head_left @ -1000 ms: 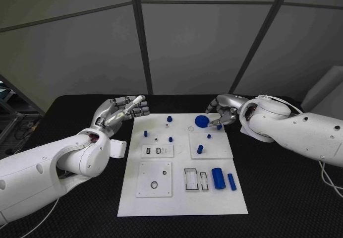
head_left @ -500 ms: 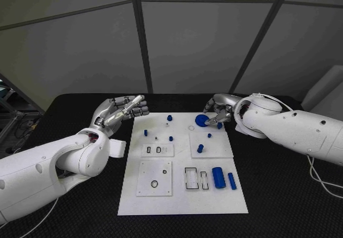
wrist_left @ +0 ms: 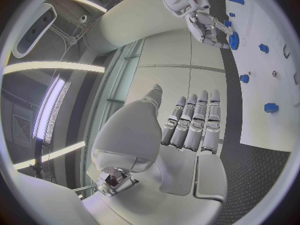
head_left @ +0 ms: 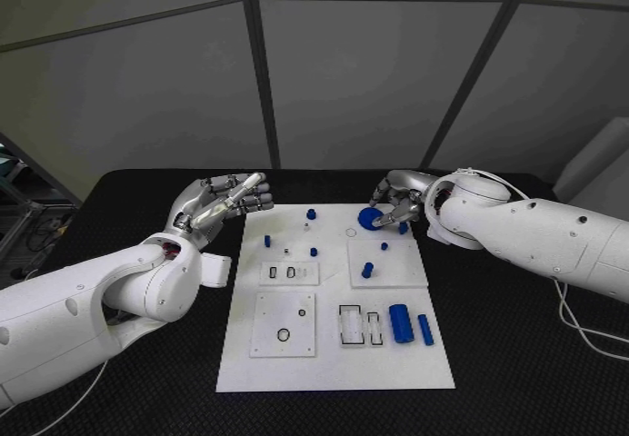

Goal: Assemble the parts on the task board

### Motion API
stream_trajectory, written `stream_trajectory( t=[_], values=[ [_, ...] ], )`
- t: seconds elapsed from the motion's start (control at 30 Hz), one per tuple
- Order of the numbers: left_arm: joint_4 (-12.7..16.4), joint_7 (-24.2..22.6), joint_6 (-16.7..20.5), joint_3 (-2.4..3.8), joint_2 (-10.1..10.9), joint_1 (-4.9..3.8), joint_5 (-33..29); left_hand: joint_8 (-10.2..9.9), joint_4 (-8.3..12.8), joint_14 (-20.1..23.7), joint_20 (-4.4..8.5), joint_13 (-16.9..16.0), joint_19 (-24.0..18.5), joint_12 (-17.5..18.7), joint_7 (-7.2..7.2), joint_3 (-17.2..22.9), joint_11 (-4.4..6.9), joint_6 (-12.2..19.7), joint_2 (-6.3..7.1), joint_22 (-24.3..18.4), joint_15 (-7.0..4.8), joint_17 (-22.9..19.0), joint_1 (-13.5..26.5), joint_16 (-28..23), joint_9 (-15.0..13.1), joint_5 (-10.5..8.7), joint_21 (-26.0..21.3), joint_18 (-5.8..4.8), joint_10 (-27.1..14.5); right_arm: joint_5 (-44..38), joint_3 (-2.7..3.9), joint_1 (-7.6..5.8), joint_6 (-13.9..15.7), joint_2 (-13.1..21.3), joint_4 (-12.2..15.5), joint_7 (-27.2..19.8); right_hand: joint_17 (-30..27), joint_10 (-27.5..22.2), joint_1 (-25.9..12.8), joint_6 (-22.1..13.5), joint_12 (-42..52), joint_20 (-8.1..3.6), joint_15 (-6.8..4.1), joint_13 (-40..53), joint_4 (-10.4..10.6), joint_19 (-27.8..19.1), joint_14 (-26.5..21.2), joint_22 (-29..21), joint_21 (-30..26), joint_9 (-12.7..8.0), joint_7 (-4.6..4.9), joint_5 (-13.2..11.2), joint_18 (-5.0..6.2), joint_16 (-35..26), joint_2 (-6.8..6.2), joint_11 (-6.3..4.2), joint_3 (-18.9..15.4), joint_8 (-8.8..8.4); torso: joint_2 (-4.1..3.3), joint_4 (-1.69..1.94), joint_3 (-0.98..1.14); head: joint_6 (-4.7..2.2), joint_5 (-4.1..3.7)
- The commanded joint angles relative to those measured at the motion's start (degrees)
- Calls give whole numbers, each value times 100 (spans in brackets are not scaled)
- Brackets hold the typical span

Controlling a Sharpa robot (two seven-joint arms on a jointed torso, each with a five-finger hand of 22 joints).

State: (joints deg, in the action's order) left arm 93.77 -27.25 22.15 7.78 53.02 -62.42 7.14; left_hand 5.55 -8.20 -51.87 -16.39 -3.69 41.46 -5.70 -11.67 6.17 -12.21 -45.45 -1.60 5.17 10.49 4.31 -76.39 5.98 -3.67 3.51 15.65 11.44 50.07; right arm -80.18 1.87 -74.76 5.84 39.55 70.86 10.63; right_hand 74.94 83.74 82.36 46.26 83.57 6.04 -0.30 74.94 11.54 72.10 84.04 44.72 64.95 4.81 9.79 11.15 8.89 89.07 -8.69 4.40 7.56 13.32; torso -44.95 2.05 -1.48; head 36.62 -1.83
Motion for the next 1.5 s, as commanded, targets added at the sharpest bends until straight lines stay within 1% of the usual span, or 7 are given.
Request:
stream_trajectory(
  t=[0.03,0.53,0.67,0.93,1.17,1.33,1.5],
  values=[
    [4,-21,-77,4,1,-5,42,-20,33,-6,-3,5,20,33,-319,13,-23,-8,-20,-8,-14,-2,-14,-36,3,8,-21,-108,13,-9,3,-10,-95,-22,-5,-64,1310,60,-4,98,40,-13,37,567,-25,31,554,12,42,13,-24,38,-114,22,85,10,45,70,2,-10,4,15,2],
    [-9,-6,-51,4,0,-4,42,-21,33,-8,-3,5,22,34,-319,14,-23,-12,-24,-9,-15,-2,-14,-37,3,8,-22,-108,13,-171,1,-8,-206,-34,16,-62,1324,87,37,207,67,-24,22,615,-110,31,556,44,70,18,-46,41,-116,28,125,-10,66,132,-2,-5,7,57,-7],
    [-8,-11,-54,4,-6,-4,42,-22,34,-8,-3,5,23,35,-319,15,-23,-8,-26,-10,-15,-2,-14,-38,3,7,-22,-108,13,-228,1,-7,-280,-42,7,-27,1323,92,51,223,71,-26,19,624,-135,30,556,49,75,16,-49,43,-117,27,133,-13,73,139,-4,9,5,74,-14],
    [-13,-16,-50,4,-2,-3,42,-24,34,-9,-3,5,25,36,-320,16,-23,-3,-29,-11,-15,-2,-13,-40,3,7,-22,-108,13,-477,0,-4,-313,-83,-48,1,1346,108,248,274,85,-39,10,661,-396,19,560,82,105,-15,-47,66,-121,36,186,-20,193,142,-1,-4,3,91,6],
    [-14,-12,-48,4,-4,-3,42,-24,34,-10,-3,5,25,36,-320,17,-23,-6,-31,-11,-15,-2,-13,-40,3,7,-22,-108,13,-802,-1,-2,-267,-114,-38,26,1373,133,324,330,110,-39,13,706,-530,17,566,114,132,-33,-42,60,-125,45,242,-15,301,146,-3,-2,4,91,-4],
    [1,-10,-39,4,0,-3,42,-26,35,-11,-3,5,26,37,-321,18,-23,-3,-34,-12,-15,-2,-13,-41,3,7,-23,-108,14,-990,-1,0,-222,-113,24,74,1402,146,286,437,121,-43,8,733,-609,25,572,155,167,-54,-48,305,-128,56,277,-22,427,148,2,1,-3,79,-2],
    [2,-10,-26,4,0,-2,42,-27,34,-12,-3,5,26,37,-321,20,-24,-6,-39,-13,-15,-1,-13,-42,3,7,-23,-108,14,-986,-2,3,106,-96,159,69,1423,175,266,636,150,-59,-16,781,-665,31,577,194,199,-55,-84,277,-132,63,377,-50,595,174,1,-2,5,74,3]
  ],
)
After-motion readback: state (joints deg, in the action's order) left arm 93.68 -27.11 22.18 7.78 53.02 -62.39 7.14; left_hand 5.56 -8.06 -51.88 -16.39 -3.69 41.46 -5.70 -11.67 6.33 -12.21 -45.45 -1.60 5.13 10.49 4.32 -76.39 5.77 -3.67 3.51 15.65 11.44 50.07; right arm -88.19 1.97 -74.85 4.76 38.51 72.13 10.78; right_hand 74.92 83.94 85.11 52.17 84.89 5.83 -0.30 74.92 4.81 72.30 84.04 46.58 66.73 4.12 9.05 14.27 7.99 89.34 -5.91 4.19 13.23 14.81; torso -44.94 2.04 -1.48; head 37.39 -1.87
